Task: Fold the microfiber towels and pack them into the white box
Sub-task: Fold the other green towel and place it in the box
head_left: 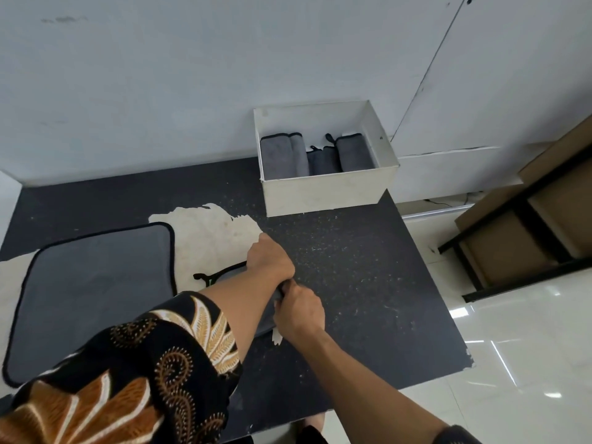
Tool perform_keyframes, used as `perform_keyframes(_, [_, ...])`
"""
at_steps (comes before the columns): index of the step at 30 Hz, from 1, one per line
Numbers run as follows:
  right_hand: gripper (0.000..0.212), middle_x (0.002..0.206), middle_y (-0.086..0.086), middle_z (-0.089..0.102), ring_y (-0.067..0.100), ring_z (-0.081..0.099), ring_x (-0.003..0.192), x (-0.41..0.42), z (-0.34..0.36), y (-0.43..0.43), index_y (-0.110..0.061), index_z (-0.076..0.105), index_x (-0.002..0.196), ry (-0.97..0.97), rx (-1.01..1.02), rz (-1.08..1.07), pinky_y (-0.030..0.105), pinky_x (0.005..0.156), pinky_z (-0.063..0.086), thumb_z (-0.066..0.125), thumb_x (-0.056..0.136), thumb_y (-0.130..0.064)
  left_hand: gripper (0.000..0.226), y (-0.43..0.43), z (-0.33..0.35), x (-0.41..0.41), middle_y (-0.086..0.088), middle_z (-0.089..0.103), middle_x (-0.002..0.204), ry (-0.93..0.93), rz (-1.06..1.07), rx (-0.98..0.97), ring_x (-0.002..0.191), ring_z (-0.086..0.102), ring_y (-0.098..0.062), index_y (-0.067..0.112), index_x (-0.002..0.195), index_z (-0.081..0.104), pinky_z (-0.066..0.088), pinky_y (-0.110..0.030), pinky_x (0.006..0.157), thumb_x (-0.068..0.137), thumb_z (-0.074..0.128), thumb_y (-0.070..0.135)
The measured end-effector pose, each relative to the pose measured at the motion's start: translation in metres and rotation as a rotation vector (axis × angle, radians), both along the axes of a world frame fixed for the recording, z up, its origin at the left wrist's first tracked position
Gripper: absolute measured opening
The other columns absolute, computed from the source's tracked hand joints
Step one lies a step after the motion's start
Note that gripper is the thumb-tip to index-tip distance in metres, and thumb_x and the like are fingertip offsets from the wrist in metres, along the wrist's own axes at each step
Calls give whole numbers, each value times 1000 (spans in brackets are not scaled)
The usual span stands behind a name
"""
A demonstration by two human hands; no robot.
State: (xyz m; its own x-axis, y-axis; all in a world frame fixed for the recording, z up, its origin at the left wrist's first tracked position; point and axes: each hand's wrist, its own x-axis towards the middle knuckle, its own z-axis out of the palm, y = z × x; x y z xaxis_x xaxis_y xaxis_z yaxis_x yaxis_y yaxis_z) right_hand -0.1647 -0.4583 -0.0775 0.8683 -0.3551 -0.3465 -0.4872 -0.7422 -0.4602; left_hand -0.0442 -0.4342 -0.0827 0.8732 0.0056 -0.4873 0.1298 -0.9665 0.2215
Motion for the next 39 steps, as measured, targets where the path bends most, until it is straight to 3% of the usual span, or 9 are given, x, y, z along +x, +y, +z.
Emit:
perform_keyframes(4, [18, 107, 10, 64, 29, 64, 96, -3, 6, -6, -12, 54, 109, -9, 20, 14, 33, 73, 44, 52, 92, -18, 63, 10, 9, 3, -9, 61, 114, -24, 99, -17, 109, 59, -28, 11, 121, 37, 42, -32, 70, 72, 74, 23])
perform_keyframes(7, [16, 103, 10, 65, 30, 63, 92, -6, 14, -4, -12, 51, 106, -30, 19, 47, 33, 70, 41, 50, 91, -17, 60, 28, 22, 6, -9, 63, 118, 8, 66, -7, 108, 61, -29, 5, 130, 44, 45, -30, 73, 80, 65, 30])
perform_keyframes(9, [18, 102, 9, 64, 30, 63, 90, -9, 20, 4, -13, 50, 106, -60, 10, 69, 34, 70, 44, 50, 88, -16, 30, 46, 34, 8, -11, 71, 99, 82, 101, -116, 89, 69, -27, 5, 103, 64, 55, -30, 74, 77, 58, 20])
perform_keyframes(11, [20, 103, 7, 62, 29, 62, 91, -12, 26, 15, -14, 49, 106, -112, -2, 100, 36, 72, 46, 52, 86, -14, 15, 65, 46, 9, -14, 72, 79, 155, 229, -295, 73, 72, -27, 3, 83, 66, 61, -33, 71, 71, 57, 8])
perform_keyframes(15, [23, 100, 5, 57, 27, 58, 90, -20, 32, 41, -15, 51, 104, -248, -47, 204, 34, 71, 45, 57, 81, -14, 5, 103, 60, 6, -15, 68, 82, 219, 434, -550, 71, 69, -24, 4, 80, 61, 53, -24, 46, 78, 61, -1])
perform_keyframes(23, [21, 110, 5, 56, 25, 55, 98, -28, 19, 83, -15, 56, 111, -240, -61, 430, 33, 78, 46, 56, 90, -15, 6, 167, 35, -7, -15, 65, 91, 175, 449, -501, 79, 67, -22, 2, 84, 59, 56, -27, 58, 90, 58, 4])
perform_keyframes(27, [27, 115, 8, 52, 27, 54, 103, -27, 8, 88, -11, 58, 117, -172, -61, 523, 33, 87, 47, 55, 90, -7, 8, 176, 21, -9, -19, 67, 92, 77, 357, -409, 94, 68, -32, -1, 87, 64, 59, -46, 84, 87, 62, 6])
perform_keyframes(33, [49, 122, 11, 42, 30, 45, 107, -30, 3, 90, -8, 48, 130, -81, -164, 718, 36, 93, 43, 59, 82, -6, 22, 176, 16, -17, -11, 69, 90, 13, 221, -277, 90, 65, -26, 3, 89, 68, 46, -30, 66, 93, 62, 24])
perform_keyframes(39, [46, 117, 10, 47, 31, 50, 103, -23, 7, 85, -10, 54, 128, -72, -197, 759, 41, 87, 46, 54, 83, -5, 17, 169, 10, -16, -7, 69, 90, -154, 182, -345, 90, 62, -24, 6, 88, 67, 53, -35, 81, 91, 63, 23])
